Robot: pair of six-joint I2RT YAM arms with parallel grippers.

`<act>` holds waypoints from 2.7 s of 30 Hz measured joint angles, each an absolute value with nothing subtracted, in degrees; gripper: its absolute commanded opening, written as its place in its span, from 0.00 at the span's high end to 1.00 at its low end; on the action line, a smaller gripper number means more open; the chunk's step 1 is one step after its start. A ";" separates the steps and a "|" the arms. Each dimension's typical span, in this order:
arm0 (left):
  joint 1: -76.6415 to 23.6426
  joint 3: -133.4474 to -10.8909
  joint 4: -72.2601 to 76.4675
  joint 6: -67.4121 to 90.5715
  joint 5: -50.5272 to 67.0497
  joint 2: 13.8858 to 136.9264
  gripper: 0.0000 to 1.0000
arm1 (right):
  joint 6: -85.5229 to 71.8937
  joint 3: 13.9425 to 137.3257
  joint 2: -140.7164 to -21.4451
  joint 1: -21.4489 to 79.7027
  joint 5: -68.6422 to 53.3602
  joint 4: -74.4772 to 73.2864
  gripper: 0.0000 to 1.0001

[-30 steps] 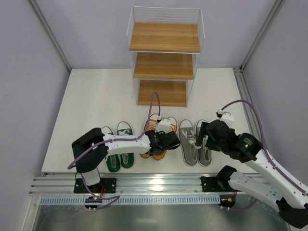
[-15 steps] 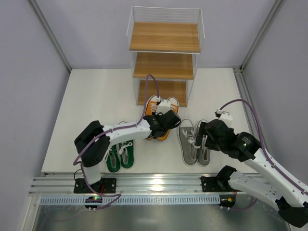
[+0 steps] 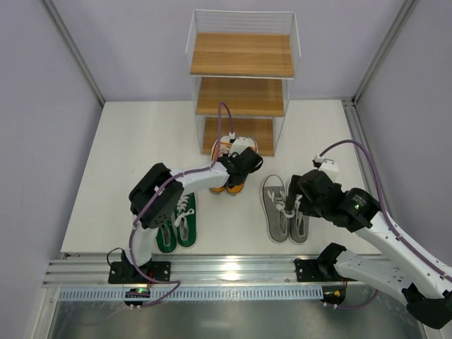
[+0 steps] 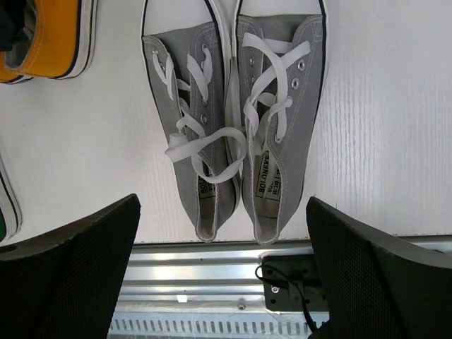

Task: Place and organize the shoes onto the shoe shelf

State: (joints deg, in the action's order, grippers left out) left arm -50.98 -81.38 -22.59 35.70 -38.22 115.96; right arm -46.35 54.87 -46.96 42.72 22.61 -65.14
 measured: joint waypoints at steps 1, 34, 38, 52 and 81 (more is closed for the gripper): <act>-50.59 -82.02 -22.76 35.14 -37.93 116.38 1.00 | -46.24 55.07 -47.00 42.72 22.63 -65.25 0.00; -46.00 -97.41 -16.01 30.04 -39.20 124.22 1.00 | -45.23 55.72 -43.48 42.72 22.79 -68.29 0.00; -46.00 -98.37 -14.87 31.33 -39.46 126.30 1.00 | -44.80 53.56 -42.24 42.72 22.68 -66.26 0.00; -46.06 -106.00 -14.74 37.19 -43.99 134.19 1.00 | -41.56 47.11 -36.51 42.72 19.31 -59.72 0.00; -45.67 -117.12 -18.61 45.71 -43.83 139.81 1.00 | -39.42 47.13 -37.60 42.72 17.15 -58.61 0.00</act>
State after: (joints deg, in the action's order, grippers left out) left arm -45.67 -117.12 -18.61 45.71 -43.83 139.81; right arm -39.42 47.13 -37.60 42.72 17.15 -58.61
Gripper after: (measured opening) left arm 0.026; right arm 0.998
